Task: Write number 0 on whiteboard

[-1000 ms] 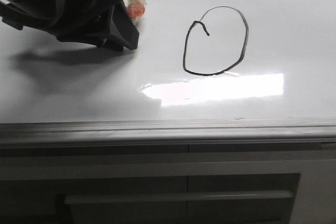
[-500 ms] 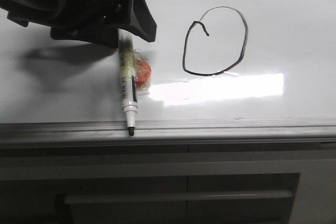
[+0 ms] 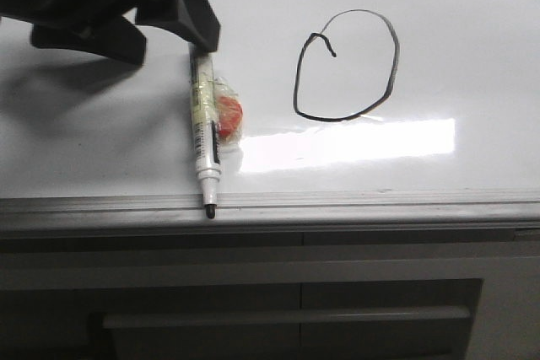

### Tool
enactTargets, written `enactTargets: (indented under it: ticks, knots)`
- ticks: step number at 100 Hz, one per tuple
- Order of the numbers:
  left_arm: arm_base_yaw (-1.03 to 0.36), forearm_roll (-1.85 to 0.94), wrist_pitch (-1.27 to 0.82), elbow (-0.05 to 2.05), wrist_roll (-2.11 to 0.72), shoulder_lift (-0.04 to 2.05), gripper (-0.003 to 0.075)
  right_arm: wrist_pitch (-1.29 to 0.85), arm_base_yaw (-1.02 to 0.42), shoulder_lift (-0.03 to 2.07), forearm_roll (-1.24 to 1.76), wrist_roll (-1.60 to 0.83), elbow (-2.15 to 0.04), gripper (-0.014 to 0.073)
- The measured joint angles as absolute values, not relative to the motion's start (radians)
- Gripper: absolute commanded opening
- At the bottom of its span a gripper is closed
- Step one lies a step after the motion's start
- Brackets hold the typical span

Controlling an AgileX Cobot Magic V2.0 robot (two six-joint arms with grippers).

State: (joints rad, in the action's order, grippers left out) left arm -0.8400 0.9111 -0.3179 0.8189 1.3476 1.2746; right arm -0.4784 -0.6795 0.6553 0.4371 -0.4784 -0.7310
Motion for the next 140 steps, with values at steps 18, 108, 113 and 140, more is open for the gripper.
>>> enactTargets:
  ticks: [18, 108, 113, 140]
  knots:
    - [-0.838, 0.951, -0.334, 0.817, 1.348, 1.144, 0.0438, -0.42, -0.68, 0.655, 0.428, -0.478, -0.731, -0.0069]
    - [-0.838, 1.048, -0.351, 0.399, 1.305, 0.375, -0.002, -0.173, -0.543, 0.153, 0.236, -0.478, -0.238, -0.0069]
    - [-0.838, 1.048, -0.35, 0.389, 1.305, 0.364, -0.002, -0.169, -0.539, 0.139, 0.236, -0.478, -0.228, -0.0069]
    - [-0.838, 1.048, -0.35, 0.383, 1.303, 0.353, -0.002, -0.136, -0.539, 0.129, 0.236, -0.478, -0.224, -0.0069]
